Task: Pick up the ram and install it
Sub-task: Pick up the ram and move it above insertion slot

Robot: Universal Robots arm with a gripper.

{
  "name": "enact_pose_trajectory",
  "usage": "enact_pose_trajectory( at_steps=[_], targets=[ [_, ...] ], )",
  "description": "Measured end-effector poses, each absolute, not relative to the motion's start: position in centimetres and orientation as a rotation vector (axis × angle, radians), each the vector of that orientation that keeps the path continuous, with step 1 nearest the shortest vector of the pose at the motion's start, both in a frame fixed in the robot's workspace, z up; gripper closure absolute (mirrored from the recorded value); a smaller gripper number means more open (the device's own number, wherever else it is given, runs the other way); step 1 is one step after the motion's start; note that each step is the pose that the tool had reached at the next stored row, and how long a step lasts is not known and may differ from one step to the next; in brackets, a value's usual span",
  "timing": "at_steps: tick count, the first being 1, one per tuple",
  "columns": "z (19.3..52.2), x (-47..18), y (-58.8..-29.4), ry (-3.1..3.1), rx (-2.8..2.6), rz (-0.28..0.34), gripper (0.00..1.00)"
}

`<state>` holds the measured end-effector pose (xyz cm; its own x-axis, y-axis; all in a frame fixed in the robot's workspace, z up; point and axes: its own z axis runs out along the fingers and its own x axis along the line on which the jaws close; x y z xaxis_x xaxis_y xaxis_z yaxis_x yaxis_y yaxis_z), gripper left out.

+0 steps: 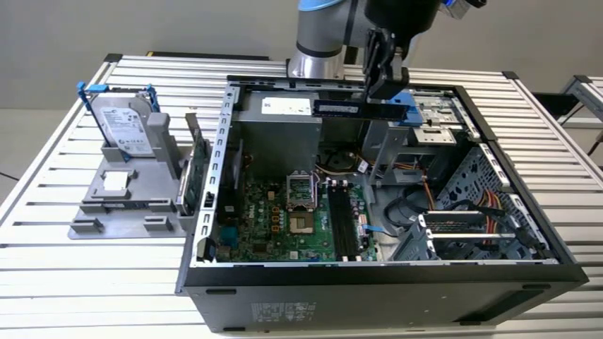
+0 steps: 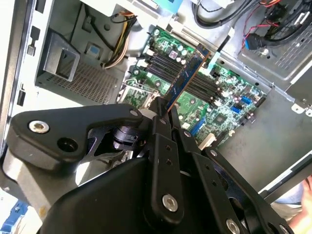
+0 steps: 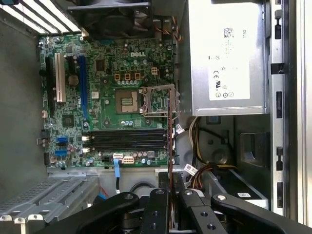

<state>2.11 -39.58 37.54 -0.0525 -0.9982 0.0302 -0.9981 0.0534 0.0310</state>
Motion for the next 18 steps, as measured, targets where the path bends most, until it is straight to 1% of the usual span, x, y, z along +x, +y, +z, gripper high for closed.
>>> enact_pose_trajectory(
  at_steps=[18],
  targets=[
    [37.54,2.45,-39.58,-2.248,2.132,-0.003,1.0]
  ],
)
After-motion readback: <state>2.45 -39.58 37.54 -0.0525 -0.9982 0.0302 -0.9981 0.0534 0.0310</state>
